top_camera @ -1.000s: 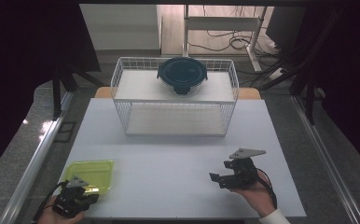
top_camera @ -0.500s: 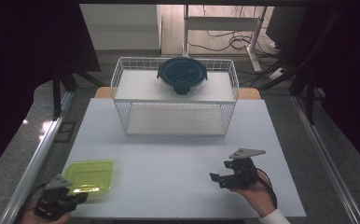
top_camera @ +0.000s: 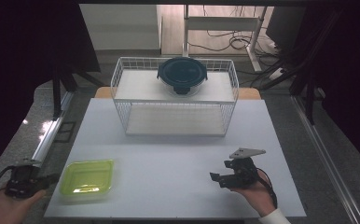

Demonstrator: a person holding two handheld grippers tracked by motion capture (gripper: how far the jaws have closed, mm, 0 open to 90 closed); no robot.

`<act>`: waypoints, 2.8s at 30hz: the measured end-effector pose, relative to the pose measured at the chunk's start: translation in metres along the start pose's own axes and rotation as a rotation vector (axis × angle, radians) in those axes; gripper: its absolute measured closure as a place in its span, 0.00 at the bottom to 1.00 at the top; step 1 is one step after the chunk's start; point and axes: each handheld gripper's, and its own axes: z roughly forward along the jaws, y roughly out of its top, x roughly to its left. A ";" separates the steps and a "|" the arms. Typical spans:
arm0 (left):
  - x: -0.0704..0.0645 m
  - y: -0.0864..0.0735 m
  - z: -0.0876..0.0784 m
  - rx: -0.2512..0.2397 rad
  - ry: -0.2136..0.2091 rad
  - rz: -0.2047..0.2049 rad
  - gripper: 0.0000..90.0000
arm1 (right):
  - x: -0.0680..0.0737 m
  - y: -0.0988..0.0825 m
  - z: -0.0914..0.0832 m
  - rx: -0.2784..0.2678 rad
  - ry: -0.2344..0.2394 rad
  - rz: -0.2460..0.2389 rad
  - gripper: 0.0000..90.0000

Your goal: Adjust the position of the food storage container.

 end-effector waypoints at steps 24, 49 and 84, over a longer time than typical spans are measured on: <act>0.004 -0.008 0.032 0.104 -0.029 -0.040 1.00 | -0.001 0.000 -0.001 0.001 -0.006 0.001 0.26; -0.070 0.016 0.057 0.124 -0.198 0.064 1.00 | 0.000 0.001 -0.004 -0.011 -0.004 0.008 0.25; -0.186 0.073 0.106 0.158 -0.348 0.259 1.00 | -0.002 0.001 -0.004 -0.006 0.012 0.009 0.25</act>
